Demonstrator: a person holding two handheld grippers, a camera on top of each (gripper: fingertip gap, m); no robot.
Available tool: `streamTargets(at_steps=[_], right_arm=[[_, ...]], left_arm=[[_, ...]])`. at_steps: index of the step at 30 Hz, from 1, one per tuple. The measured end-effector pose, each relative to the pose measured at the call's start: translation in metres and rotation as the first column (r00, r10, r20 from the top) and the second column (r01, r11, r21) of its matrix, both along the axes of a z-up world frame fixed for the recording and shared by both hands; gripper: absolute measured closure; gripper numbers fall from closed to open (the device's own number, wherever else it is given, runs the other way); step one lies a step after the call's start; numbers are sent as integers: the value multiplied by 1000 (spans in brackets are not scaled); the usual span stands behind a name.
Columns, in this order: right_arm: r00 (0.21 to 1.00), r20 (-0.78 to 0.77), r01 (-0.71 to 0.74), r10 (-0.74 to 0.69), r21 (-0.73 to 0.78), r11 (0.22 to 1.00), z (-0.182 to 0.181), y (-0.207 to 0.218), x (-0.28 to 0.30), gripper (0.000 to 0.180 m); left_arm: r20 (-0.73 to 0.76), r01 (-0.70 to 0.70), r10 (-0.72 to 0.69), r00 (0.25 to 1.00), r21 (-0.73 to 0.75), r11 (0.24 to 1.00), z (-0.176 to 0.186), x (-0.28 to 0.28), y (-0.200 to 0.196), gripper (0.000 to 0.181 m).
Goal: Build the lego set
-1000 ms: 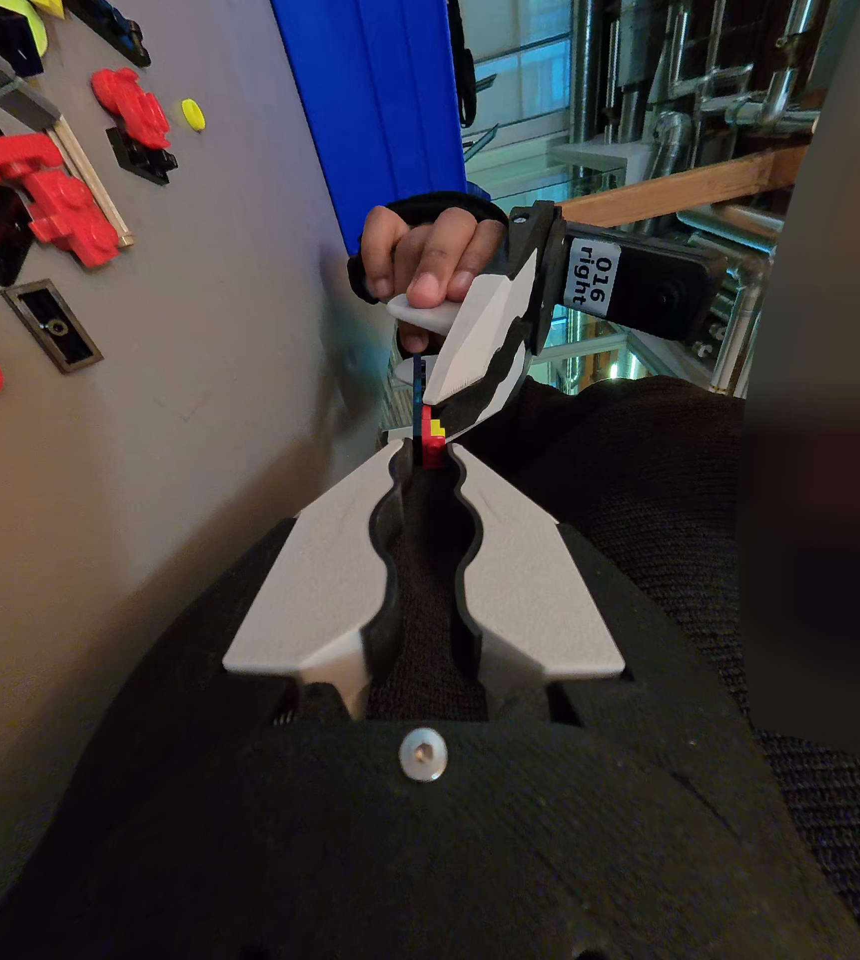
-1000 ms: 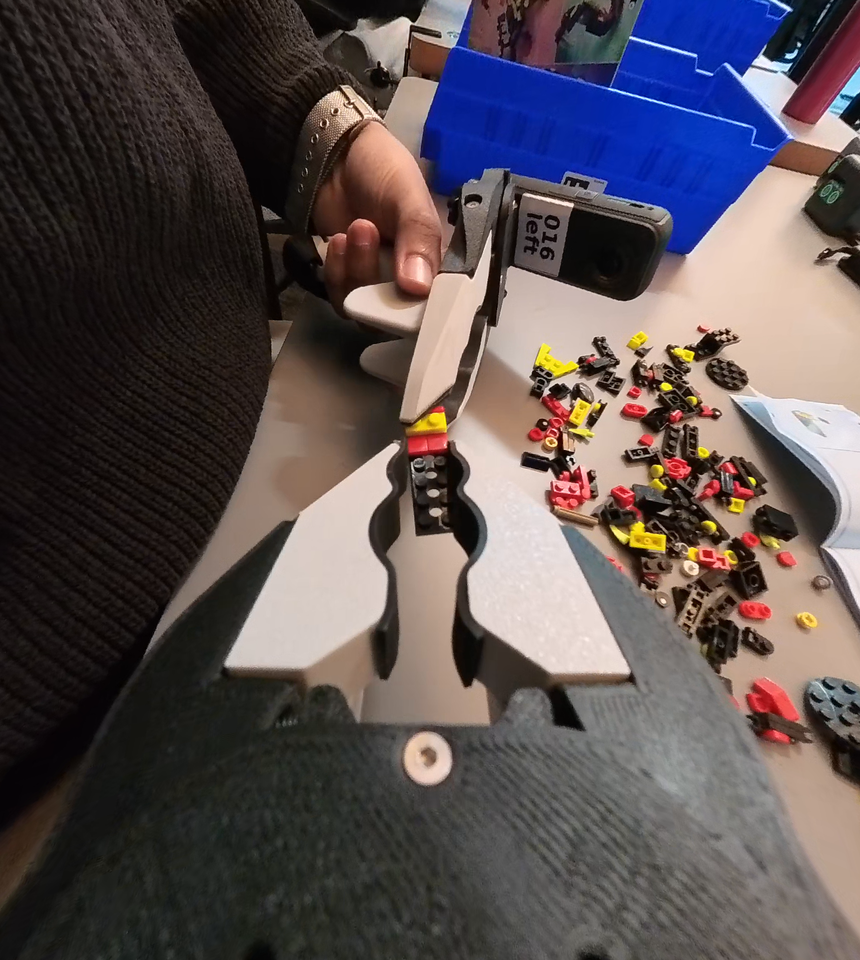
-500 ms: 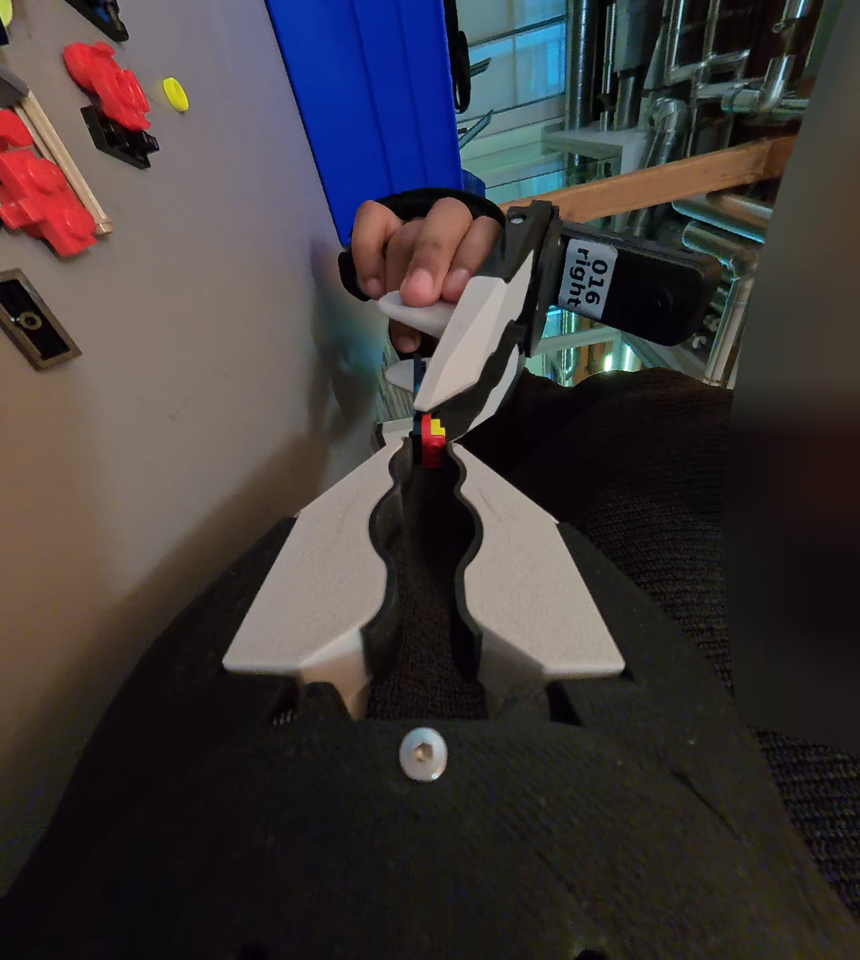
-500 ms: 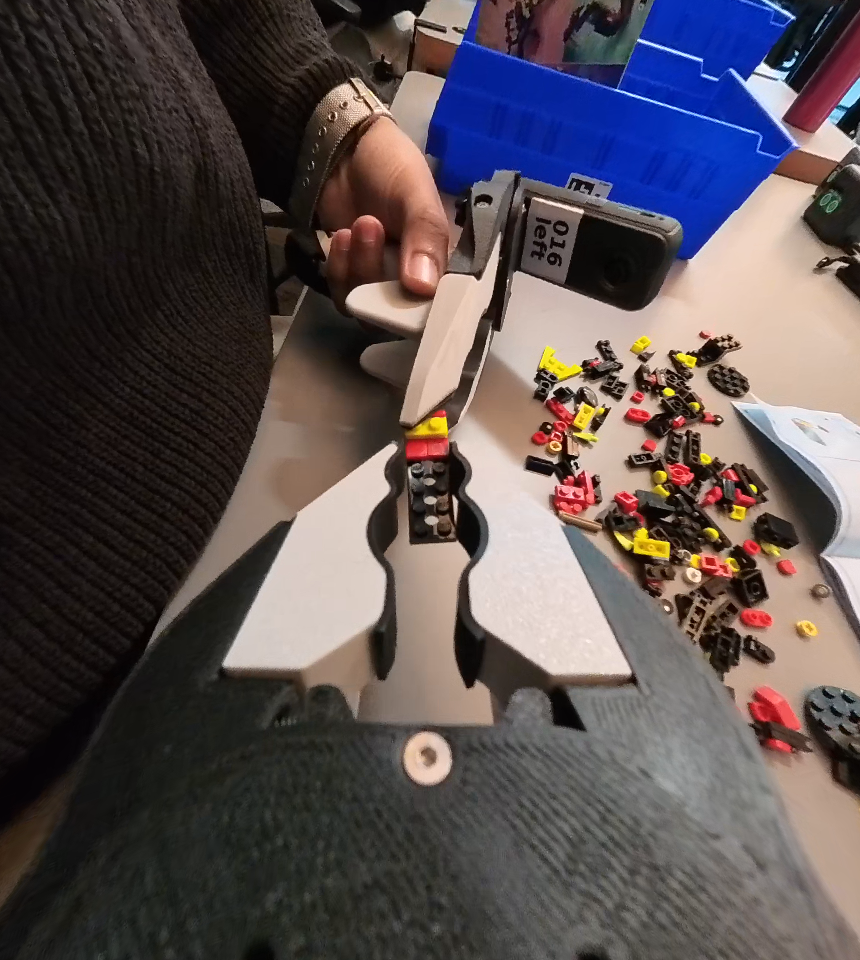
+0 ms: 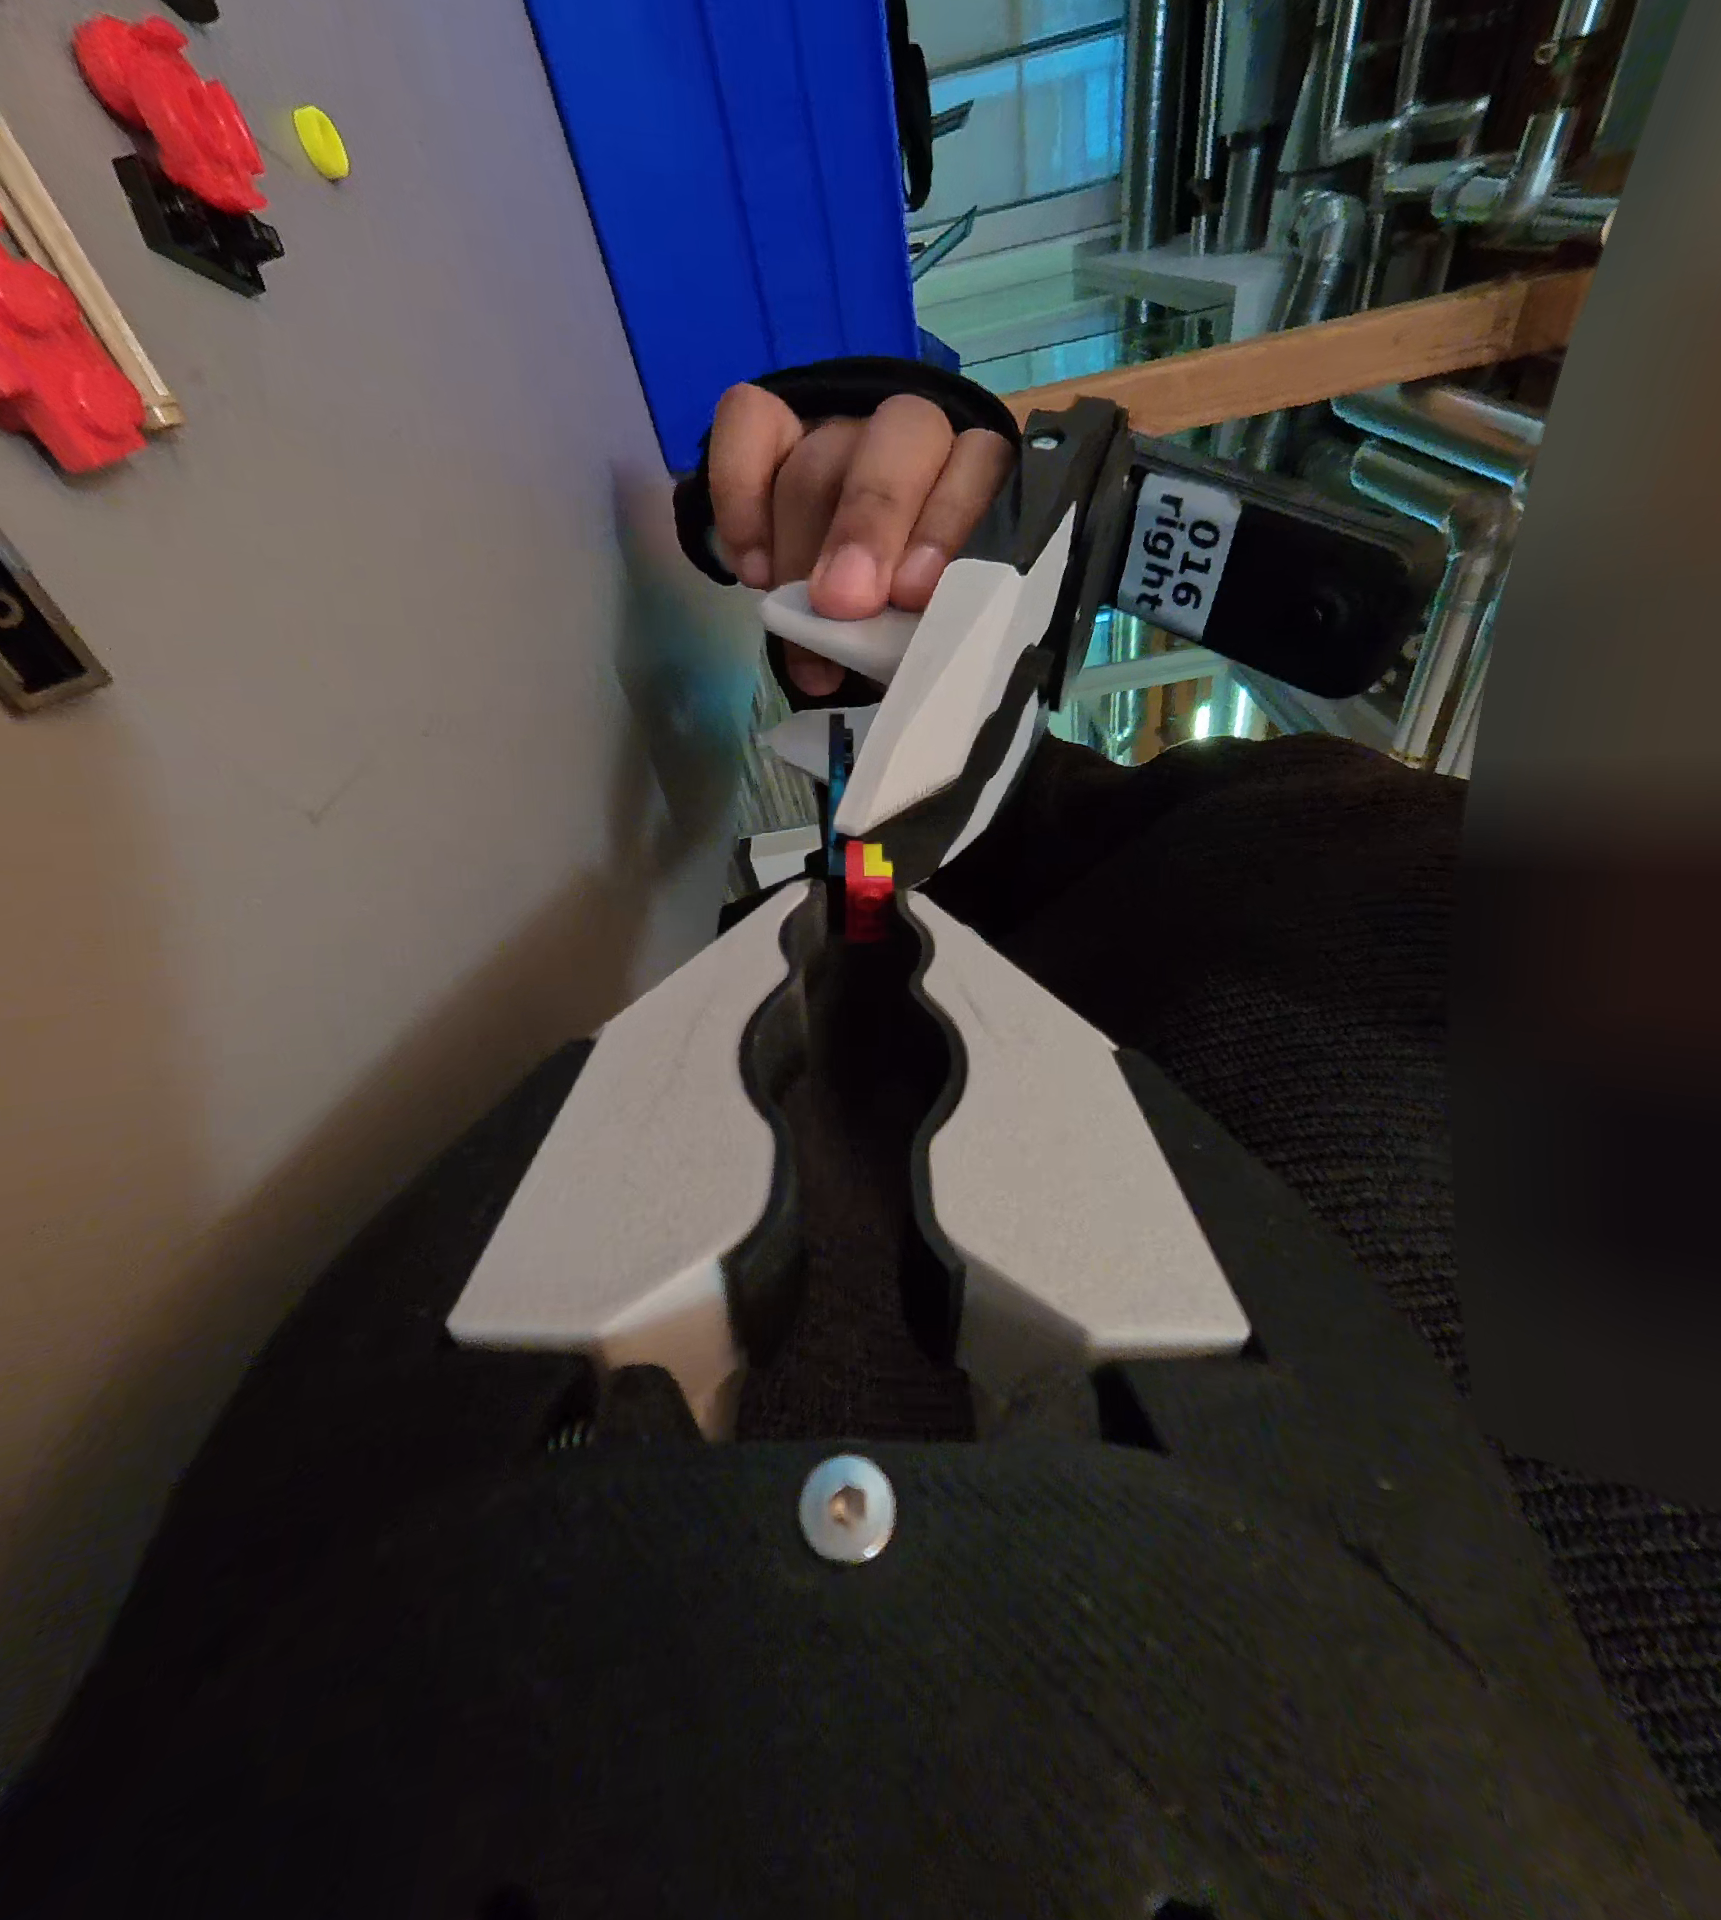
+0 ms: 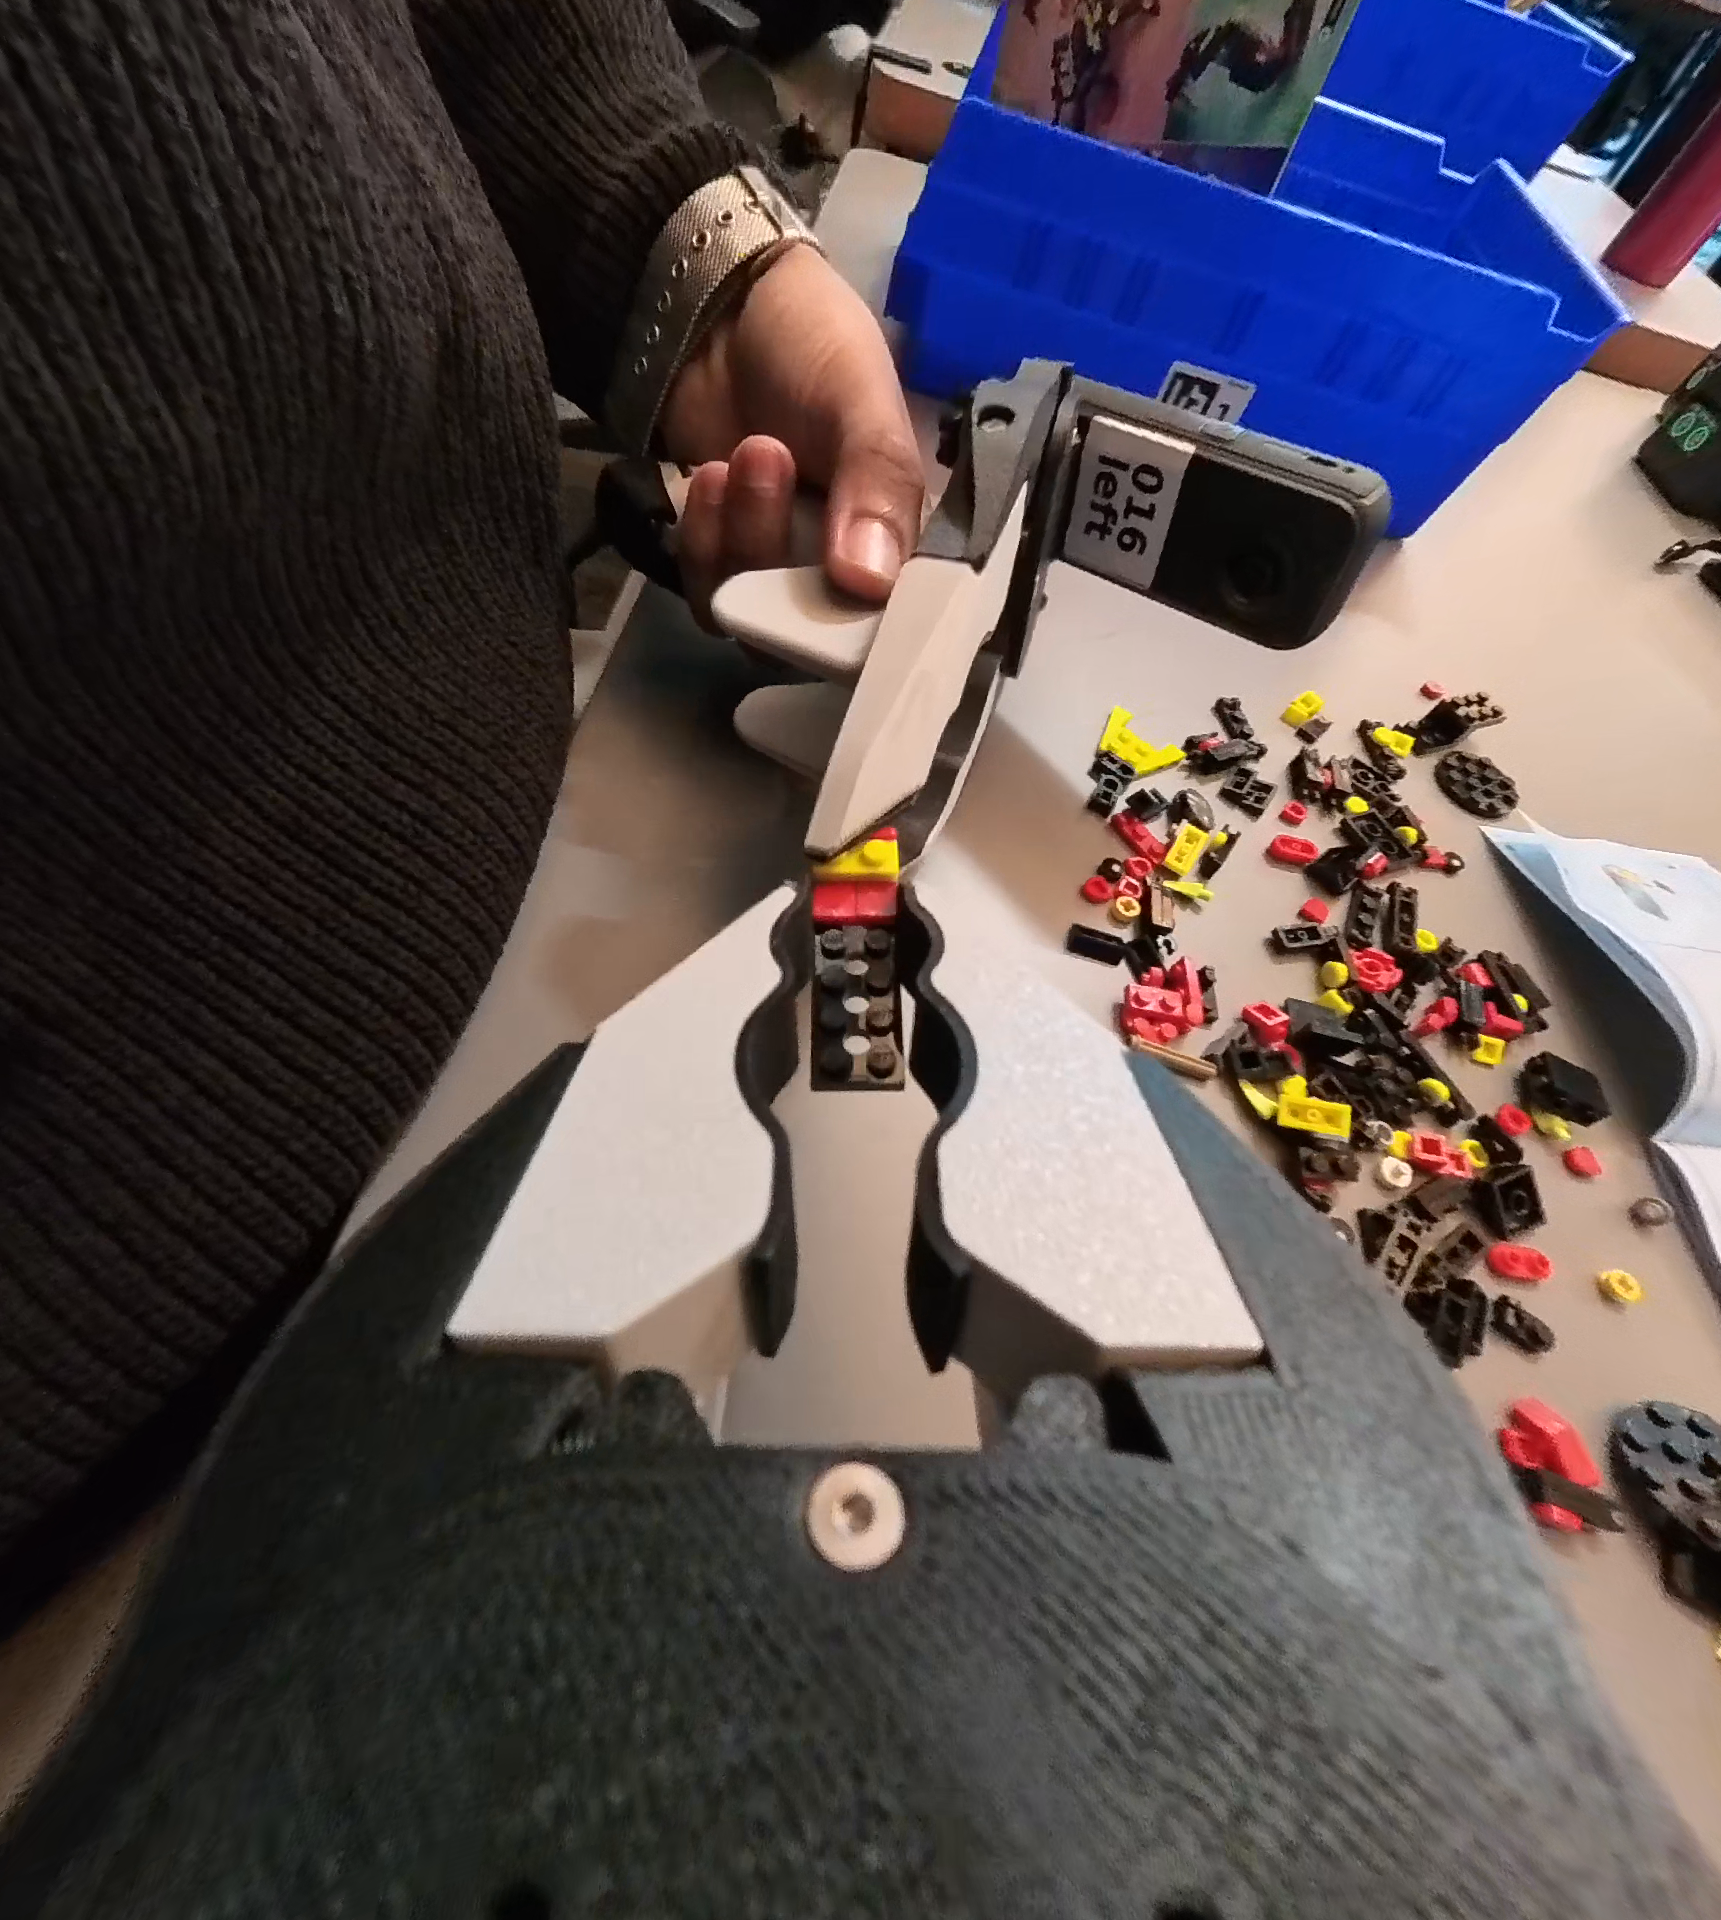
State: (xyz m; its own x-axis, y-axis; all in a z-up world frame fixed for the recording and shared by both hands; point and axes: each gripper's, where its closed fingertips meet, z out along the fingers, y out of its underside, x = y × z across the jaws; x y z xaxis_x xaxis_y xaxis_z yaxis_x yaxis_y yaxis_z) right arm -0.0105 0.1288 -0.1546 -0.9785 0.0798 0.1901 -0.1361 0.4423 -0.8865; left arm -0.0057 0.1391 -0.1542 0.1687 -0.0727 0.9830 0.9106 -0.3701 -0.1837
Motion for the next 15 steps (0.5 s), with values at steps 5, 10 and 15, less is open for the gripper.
streamTargets(at_steps=[5,10,15], right_arm=[[999,-33,-3,4,28,1000,-5,-2,1,165],[999,-28,-14,15,31,999,-5,-3,3,166],[1000,-30,-8,9,27,1000,-5,-3,2,166]], left_arm=[[-14,9,-9,1000,-22,1000,-4,0,-1,175],[-22,18,-19,1000,-25,1000,-5,2,-2,175],[-24,17,-18,1000,-25,1000,-5,2,-2,175]])
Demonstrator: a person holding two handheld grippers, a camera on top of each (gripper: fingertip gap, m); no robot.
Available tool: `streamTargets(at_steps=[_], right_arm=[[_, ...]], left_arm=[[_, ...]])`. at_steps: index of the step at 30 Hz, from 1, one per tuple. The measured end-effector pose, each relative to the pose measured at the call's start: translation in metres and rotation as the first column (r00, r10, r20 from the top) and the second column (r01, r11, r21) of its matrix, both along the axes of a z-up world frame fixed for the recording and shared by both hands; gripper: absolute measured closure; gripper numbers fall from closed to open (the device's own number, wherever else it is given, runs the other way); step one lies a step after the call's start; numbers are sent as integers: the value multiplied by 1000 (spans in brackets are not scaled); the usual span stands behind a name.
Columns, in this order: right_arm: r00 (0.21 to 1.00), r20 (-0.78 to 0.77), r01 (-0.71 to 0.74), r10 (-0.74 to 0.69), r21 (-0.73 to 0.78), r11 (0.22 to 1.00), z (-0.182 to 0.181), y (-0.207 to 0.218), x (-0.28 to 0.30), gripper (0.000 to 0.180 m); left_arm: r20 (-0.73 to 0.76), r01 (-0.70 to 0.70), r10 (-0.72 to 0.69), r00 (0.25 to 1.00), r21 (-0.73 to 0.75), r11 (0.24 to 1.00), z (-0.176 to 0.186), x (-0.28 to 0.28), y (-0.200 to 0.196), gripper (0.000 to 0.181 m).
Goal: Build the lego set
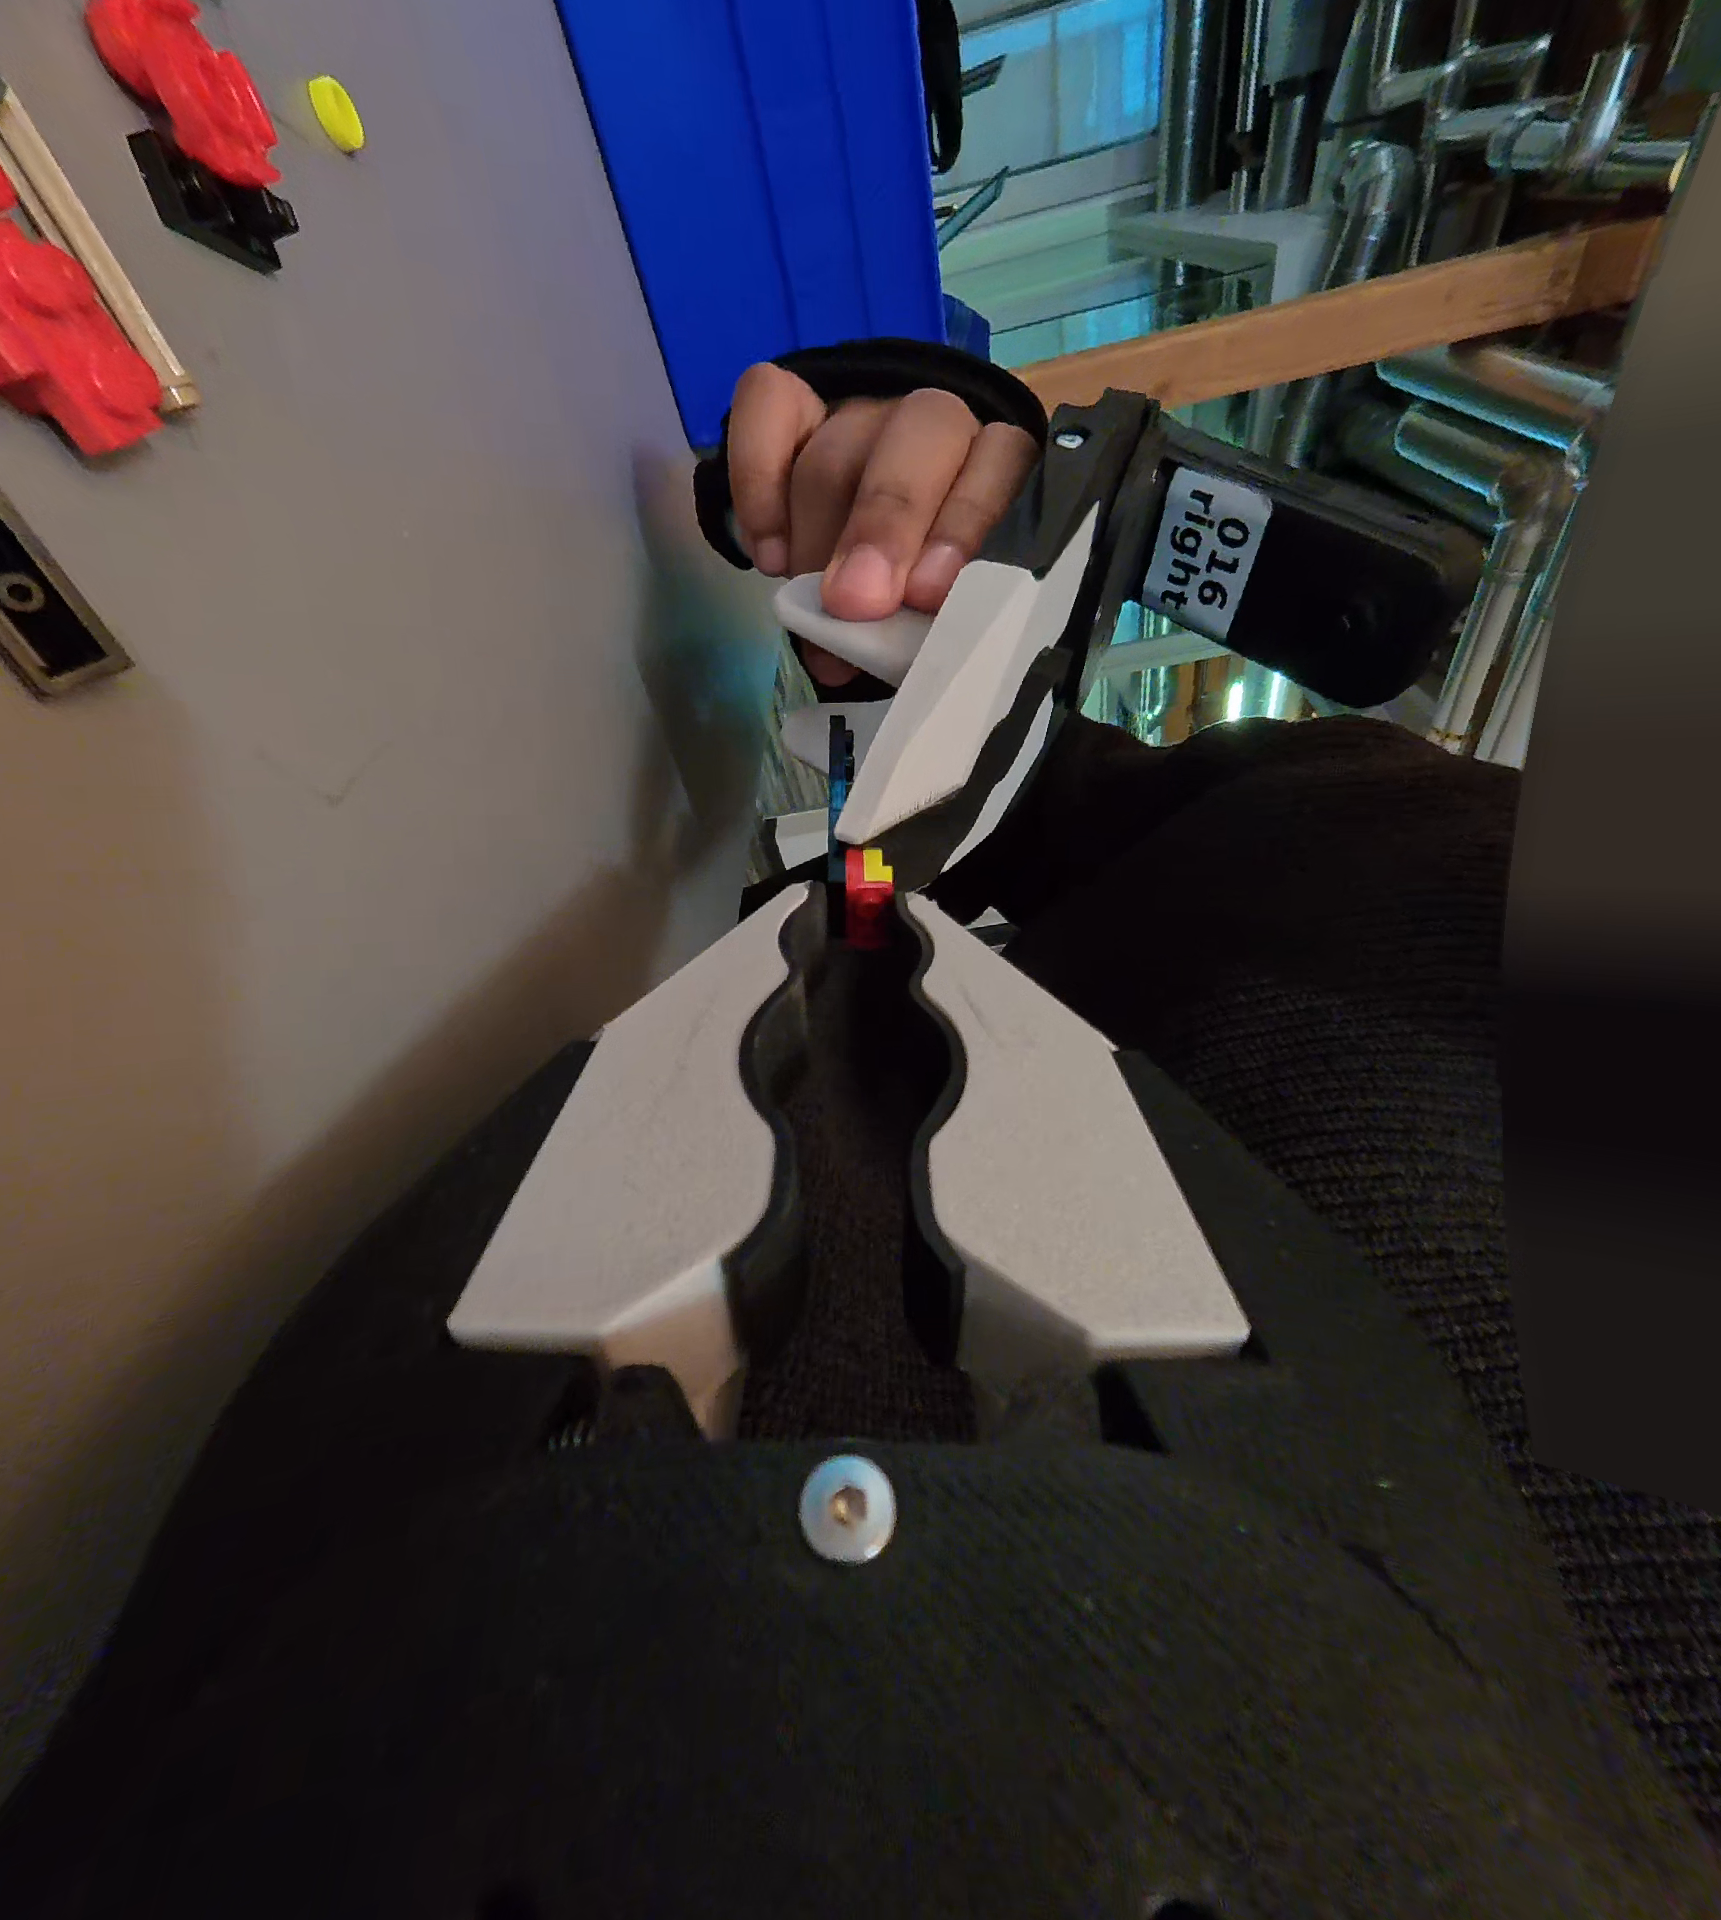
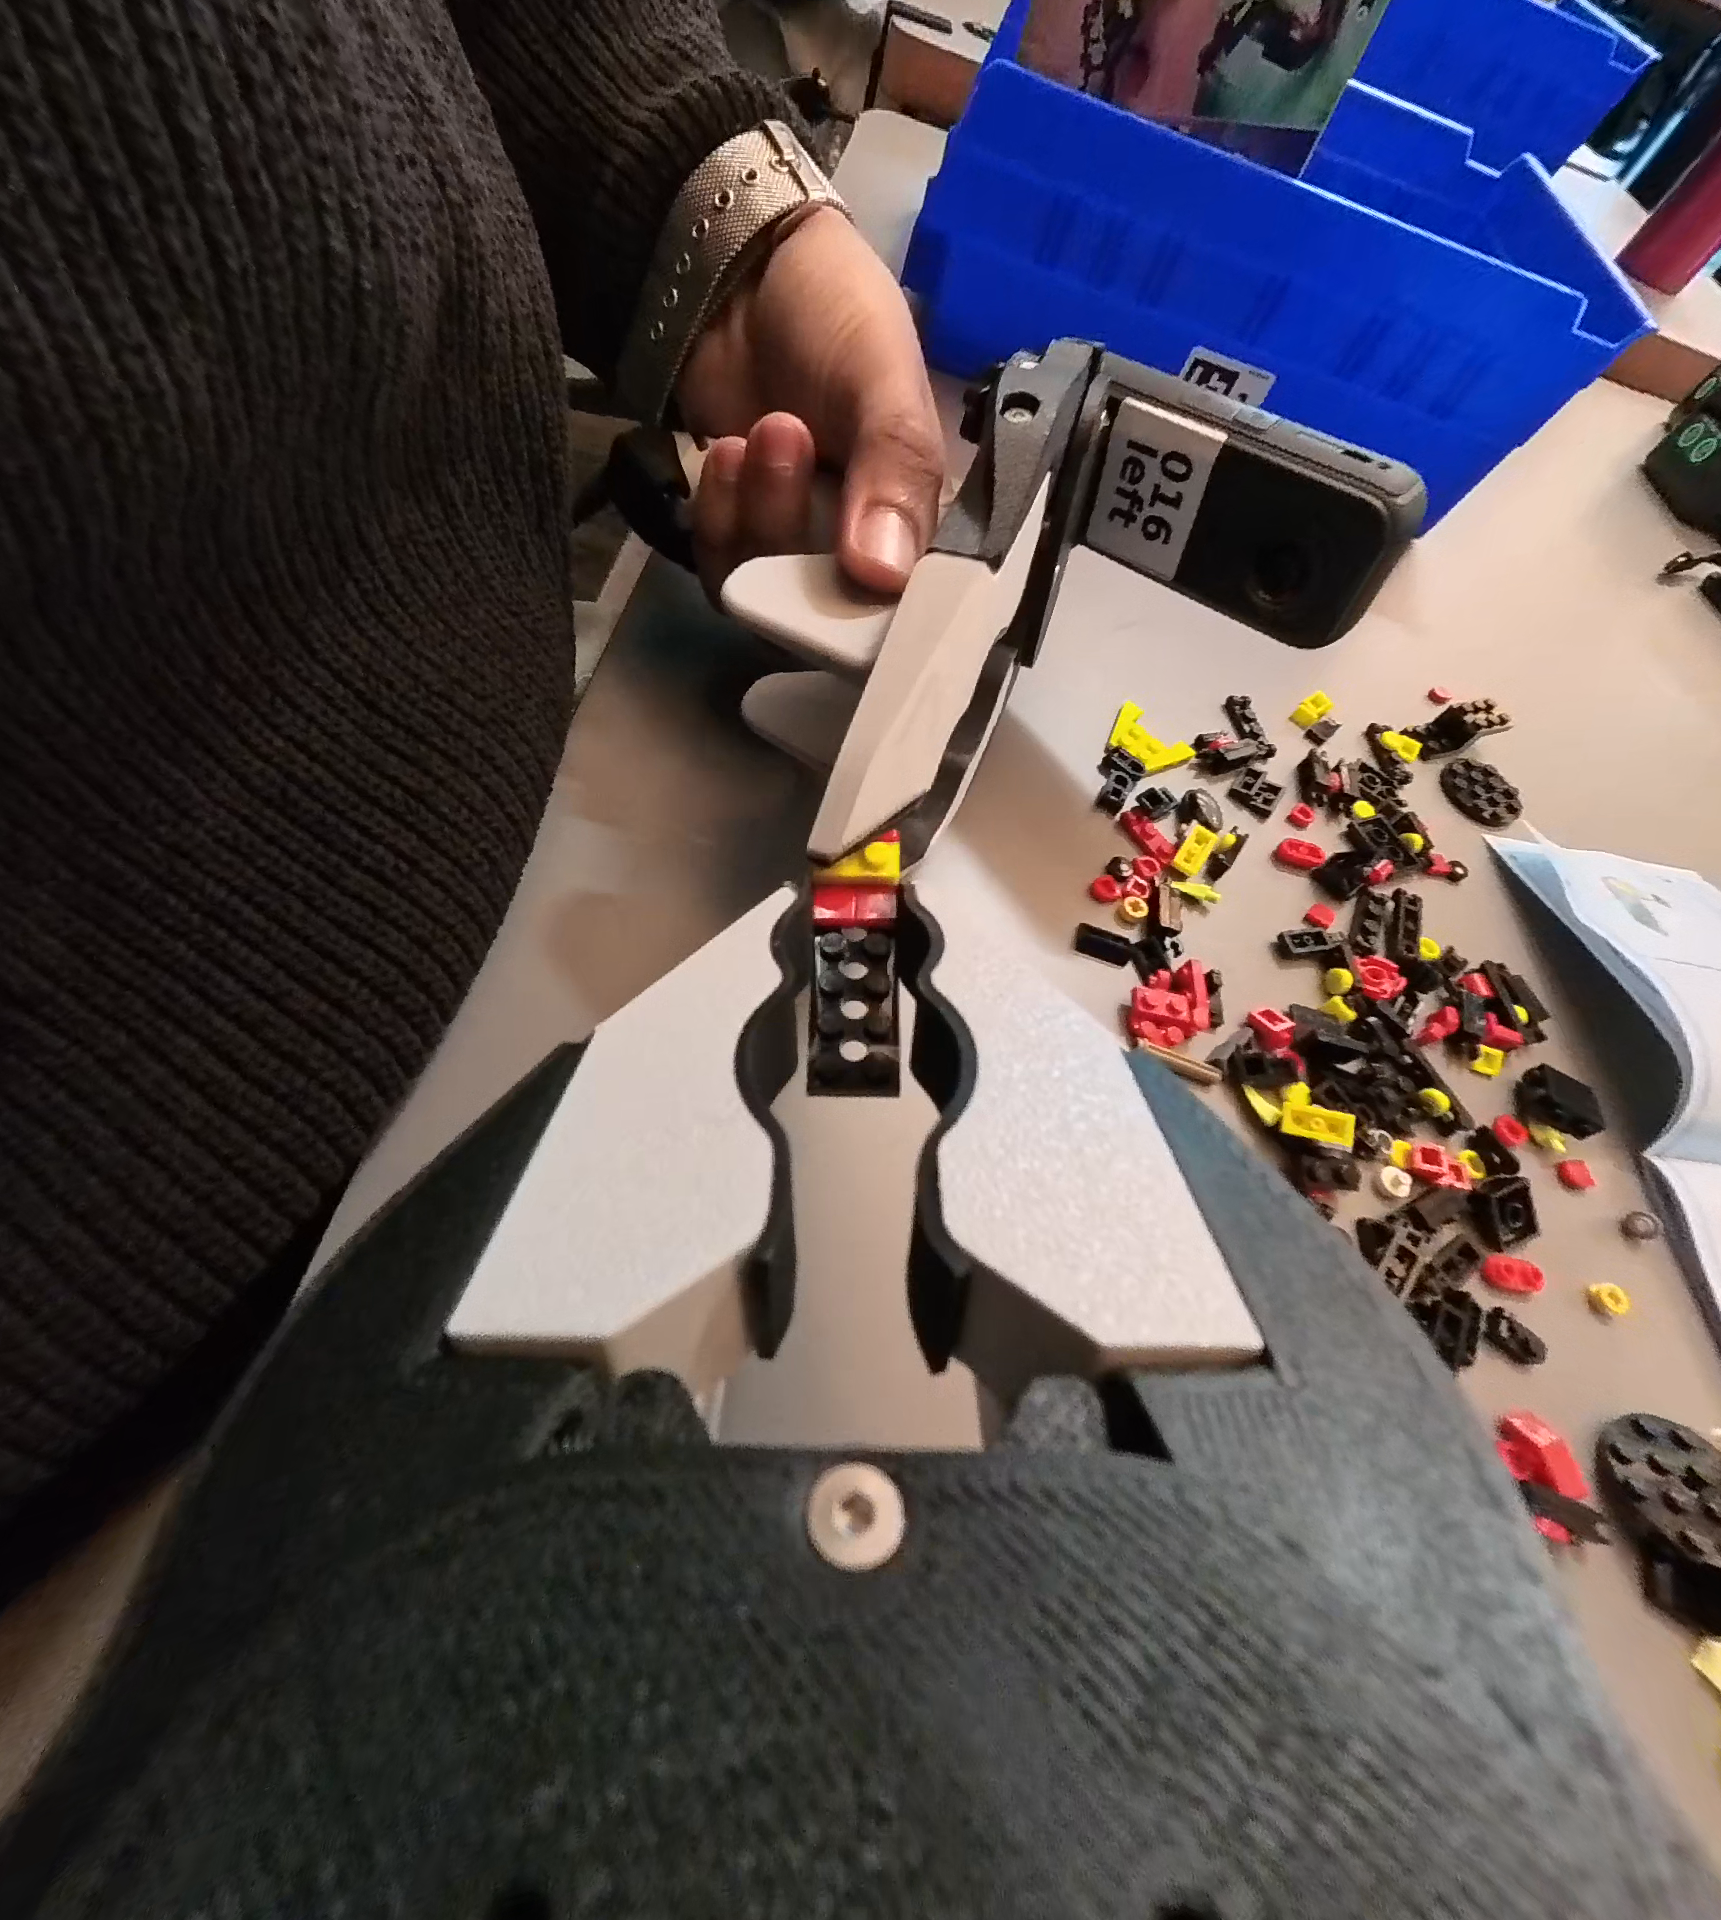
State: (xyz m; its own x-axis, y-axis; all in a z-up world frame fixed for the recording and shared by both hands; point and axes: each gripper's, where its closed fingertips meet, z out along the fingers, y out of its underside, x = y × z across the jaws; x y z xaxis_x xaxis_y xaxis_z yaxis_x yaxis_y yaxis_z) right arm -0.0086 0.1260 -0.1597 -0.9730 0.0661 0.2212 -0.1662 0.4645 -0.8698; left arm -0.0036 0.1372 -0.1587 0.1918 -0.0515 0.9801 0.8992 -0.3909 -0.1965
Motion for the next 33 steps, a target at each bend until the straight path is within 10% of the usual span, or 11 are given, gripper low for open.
streamTargets(at_steps=[7,20,28,33], right_arm=[[992,68,112,-104,-121,986,16,5,-19,133],[991,107,86,-83,-28,996,0,12,-14,165],[962,183,193,-204,76,978,-21,23,-32,166],[915,288,240,-282,175,955,-45,30,-38,166]], left_arm=[[-13,-31,32,999,17,999,4,-7,0,174],[-18,-53,53,998,11,999,3,-14,-5,173],[-392,-241,179,902,-115,964,-13,-52,-17,140],[-376,-285,231,897,-93,954,-9,-61,-18,140]])
